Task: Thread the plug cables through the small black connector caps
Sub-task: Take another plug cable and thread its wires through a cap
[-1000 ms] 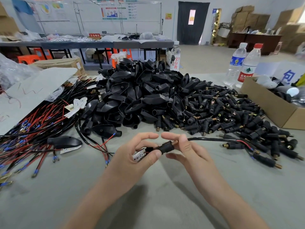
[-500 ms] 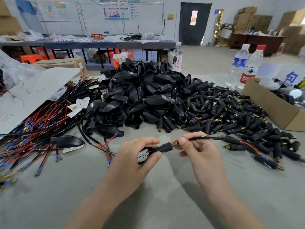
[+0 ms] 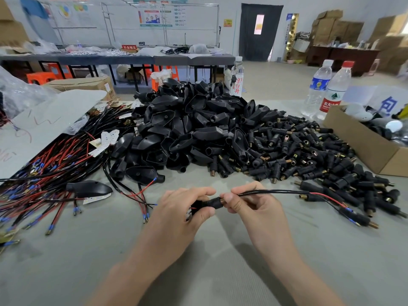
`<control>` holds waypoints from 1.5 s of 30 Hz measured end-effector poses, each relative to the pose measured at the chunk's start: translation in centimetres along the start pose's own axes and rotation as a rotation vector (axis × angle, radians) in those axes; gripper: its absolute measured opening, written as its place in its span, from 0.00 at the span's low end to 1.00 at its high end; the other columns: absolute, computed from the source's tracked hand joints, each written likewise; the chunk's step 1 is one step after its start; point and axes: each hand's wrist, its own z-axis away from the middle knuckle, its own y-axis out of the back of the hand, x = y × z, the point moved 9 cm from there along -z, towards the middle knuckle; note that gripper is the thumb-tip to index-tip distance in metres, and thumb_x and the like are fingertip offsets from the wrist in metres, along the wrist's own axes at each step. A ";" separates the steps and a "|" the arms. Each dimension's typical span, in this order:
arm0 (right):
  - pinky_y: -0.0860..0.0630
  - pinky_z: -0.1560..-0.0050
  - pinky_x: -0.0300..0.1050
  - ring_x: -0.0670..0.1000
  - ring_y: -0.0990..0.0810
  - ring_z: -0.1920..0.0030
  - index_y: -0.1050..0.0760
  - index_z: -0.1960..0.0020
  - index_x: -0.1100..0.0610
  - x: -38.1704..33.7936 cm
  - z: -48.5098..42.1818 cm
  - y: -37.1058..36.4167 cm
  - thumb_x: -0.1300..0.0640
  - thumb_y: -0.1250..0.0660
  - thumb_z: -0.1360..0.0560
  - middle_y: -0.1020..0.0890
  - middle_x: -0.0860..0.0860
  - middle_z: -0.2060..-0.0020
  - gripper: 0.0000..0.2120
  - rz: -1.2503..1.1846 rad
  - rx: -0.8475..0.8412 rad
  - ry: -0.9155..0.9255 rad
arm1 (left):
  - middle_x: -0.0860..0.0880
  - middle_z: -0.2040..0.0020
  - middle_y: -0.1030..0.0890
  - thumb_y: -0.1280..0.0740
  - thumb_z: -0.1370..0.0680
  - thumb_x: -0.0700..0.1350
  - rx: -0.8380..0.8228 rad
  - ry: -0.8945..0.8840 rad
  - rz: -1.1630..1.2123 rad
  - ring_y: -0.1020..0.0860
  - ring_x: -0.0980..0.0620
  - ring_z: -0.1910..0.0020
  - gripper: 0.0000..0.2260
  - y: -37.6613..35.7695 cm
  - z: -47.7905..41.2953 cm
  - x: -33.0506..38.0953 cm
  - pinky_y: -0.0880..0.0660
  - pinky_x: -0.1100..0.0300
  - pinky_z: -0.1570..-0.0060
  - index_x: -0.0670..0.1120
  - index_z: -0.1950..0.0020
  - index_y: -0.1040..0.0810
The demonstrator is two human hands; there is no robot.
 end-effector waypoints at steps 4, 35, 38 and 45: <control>0.19 0.55 0.38 0.50 0.14 0.59 0.20 0.51 0.62 0.1 -0.4 0.1 0.57 0.27 0.27 0.13 0.54 0.62 0.09 -0.036 -0.006 -0.013 | 0.67 0.51 0.21 0.33 0.24 0.54 -0.018 -0.052 -0.072 0.28 0.67 0.47 0.12 -0.3 -0.1 0.7 0.36 0.65 0.41 0.56 0.42 0.18; 0.19 0.63 0.37 0.47 0.15 0.61 0.20 0.51 0.61 2.8 -0.6 1.0 0.62 0.34 0.20 0.14 0.51 0.64 0.05 -0.172 0.121 -0.146 | 0.64 0.50 0.22 0.32 0.24 0.52 -0.028 -0.034 -0.047 0.25 0.61 0.47 0.11 -1.2 0.1 -0.2 0.30 0.60 0.44 0.54 0.42 0.20; 0.19 0.62 0.36 0.47 0.14 0.61 0.21 0.51 0.62 3.2 -0.7 1.7 0.61 0.34 0.20 0.14 0.51 0.64 0.05 -0.218 0.154 -0.188 | 0.64 0.45 0.23 0.30 0.23 0.52 -0.058 0.017 0.012 0.26 0.62 0.42 0.13 -1.5 0.4 -1.6 0.31 0.65 0.42 0.58 0.39 0.24; 0.19 0.60 0.35 0.51 0.13 0.55 0.20 0.49 0.63 3.1 -0.3 1.7 0.57 0.30 0.26 0.13 0.56 0.59 0.11 -0.316 0.123 -0.208 | 0.66 0.43 0.23 0.34 0.25 0.61 0.002 0.090 0.080 0.24 0.62 0.41 0.10 -0.6 0.5 -3.2 0.32 0.74 0.45 0.58 0.50 0.23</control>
